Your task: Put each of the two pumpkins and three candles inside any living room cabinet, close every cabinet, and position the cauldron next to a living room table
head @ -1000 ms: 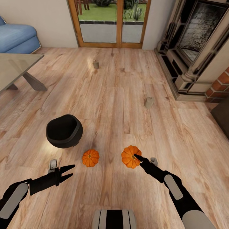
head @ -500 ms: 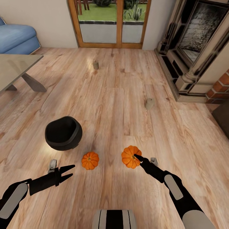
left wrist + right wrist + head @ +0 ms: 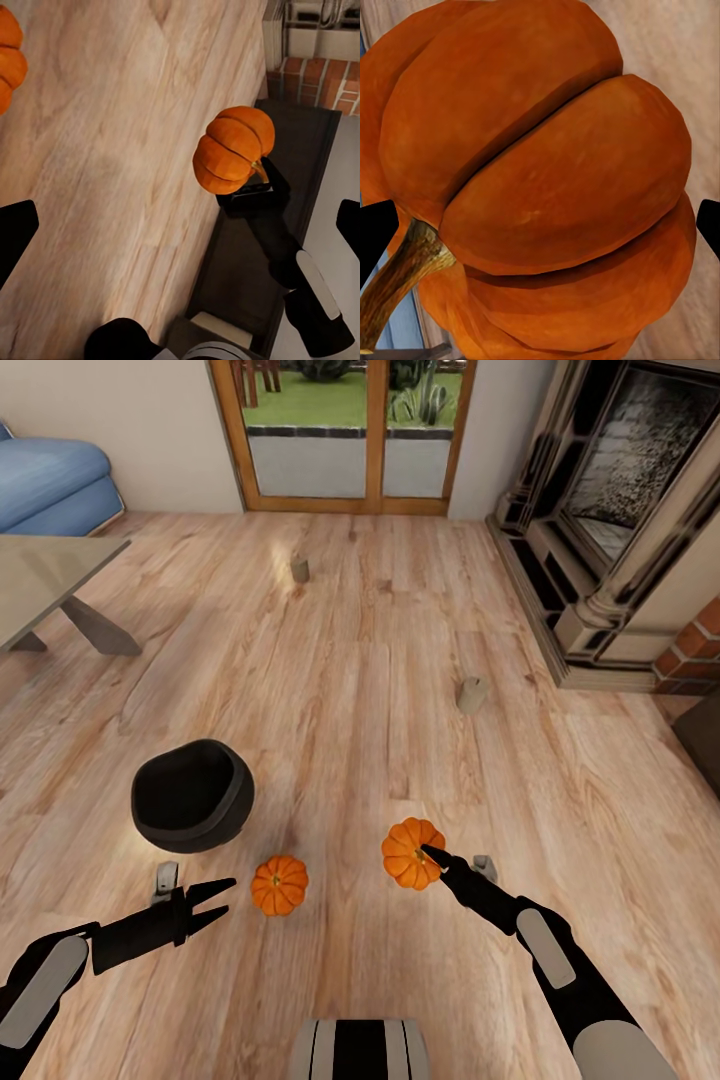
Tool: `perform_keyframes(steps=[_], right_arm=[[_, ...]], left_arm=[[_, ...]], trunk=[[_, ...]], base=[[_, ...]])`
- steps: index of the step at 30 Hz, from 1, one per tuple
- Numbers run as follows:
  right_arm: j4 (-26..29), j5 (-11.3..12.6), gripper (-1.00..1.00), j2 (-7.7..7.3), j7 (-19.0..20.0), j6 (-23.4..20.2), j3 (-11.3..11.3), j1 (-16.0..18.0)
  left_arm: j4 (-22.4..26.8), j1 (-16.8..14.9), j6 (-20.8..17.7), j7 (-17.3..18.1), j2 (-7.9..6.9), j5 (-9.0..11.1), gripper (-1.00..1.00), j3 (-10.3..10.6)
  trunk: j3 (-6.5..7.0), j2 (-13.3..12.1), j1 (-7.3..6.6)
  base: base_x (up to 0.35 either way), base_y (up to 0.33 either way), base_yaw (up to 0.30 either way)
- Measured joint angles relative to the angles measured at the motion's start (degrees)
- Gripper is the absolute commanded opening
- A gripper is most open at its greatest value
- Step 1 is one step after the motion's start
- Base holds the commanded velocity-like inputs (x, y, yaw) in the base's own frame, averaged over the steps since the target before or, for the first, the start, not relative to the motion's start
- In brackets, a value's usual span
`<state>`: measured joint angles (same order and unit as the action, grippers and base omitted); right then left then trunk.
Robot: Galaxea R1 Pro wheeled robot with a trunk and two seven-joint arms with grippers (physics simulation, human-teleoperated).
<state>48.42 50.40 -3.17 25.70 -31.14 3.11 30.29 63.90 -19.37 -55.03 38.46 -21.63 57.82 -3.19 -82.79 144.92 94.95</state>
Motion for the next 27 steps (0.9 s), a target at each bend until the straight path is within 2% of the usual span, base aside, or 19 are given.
perform_keyframes(steps=[9, 20, 27], right_arm=[[0.0, 0.0, -1.0, 0.04, 0.1, 0.0, 0.0, 0.0], [0.0, 0.0, -1.0, -0.02, 0.2, 0.1, 0.0, 0.0], [-0.1, 0.0, -1.0, 0.0, 0.2, 0.1, 0.0, 0.0]], left_arm=[[0.0, 0.0, 0.0, 0.0, -0.03, 0.0, 1.0, 0.0], [0.0, 0.0, 0.0, 0.0, -0.08, 0.0, 1.0, 0.0], [0.0, 0.0, 0.0, 0.0, -0.04, 0.0, 1.0, 0.0]], trunk=[[0.0, 0.0, 0.0], [0.0, 0.0, -0.02], [0.0, 0.0, 0.0]], base=[[0.016, -0.031, 0.0], [0.192, -0.044, 0.0], [0.047, -0.002, 0.0]])
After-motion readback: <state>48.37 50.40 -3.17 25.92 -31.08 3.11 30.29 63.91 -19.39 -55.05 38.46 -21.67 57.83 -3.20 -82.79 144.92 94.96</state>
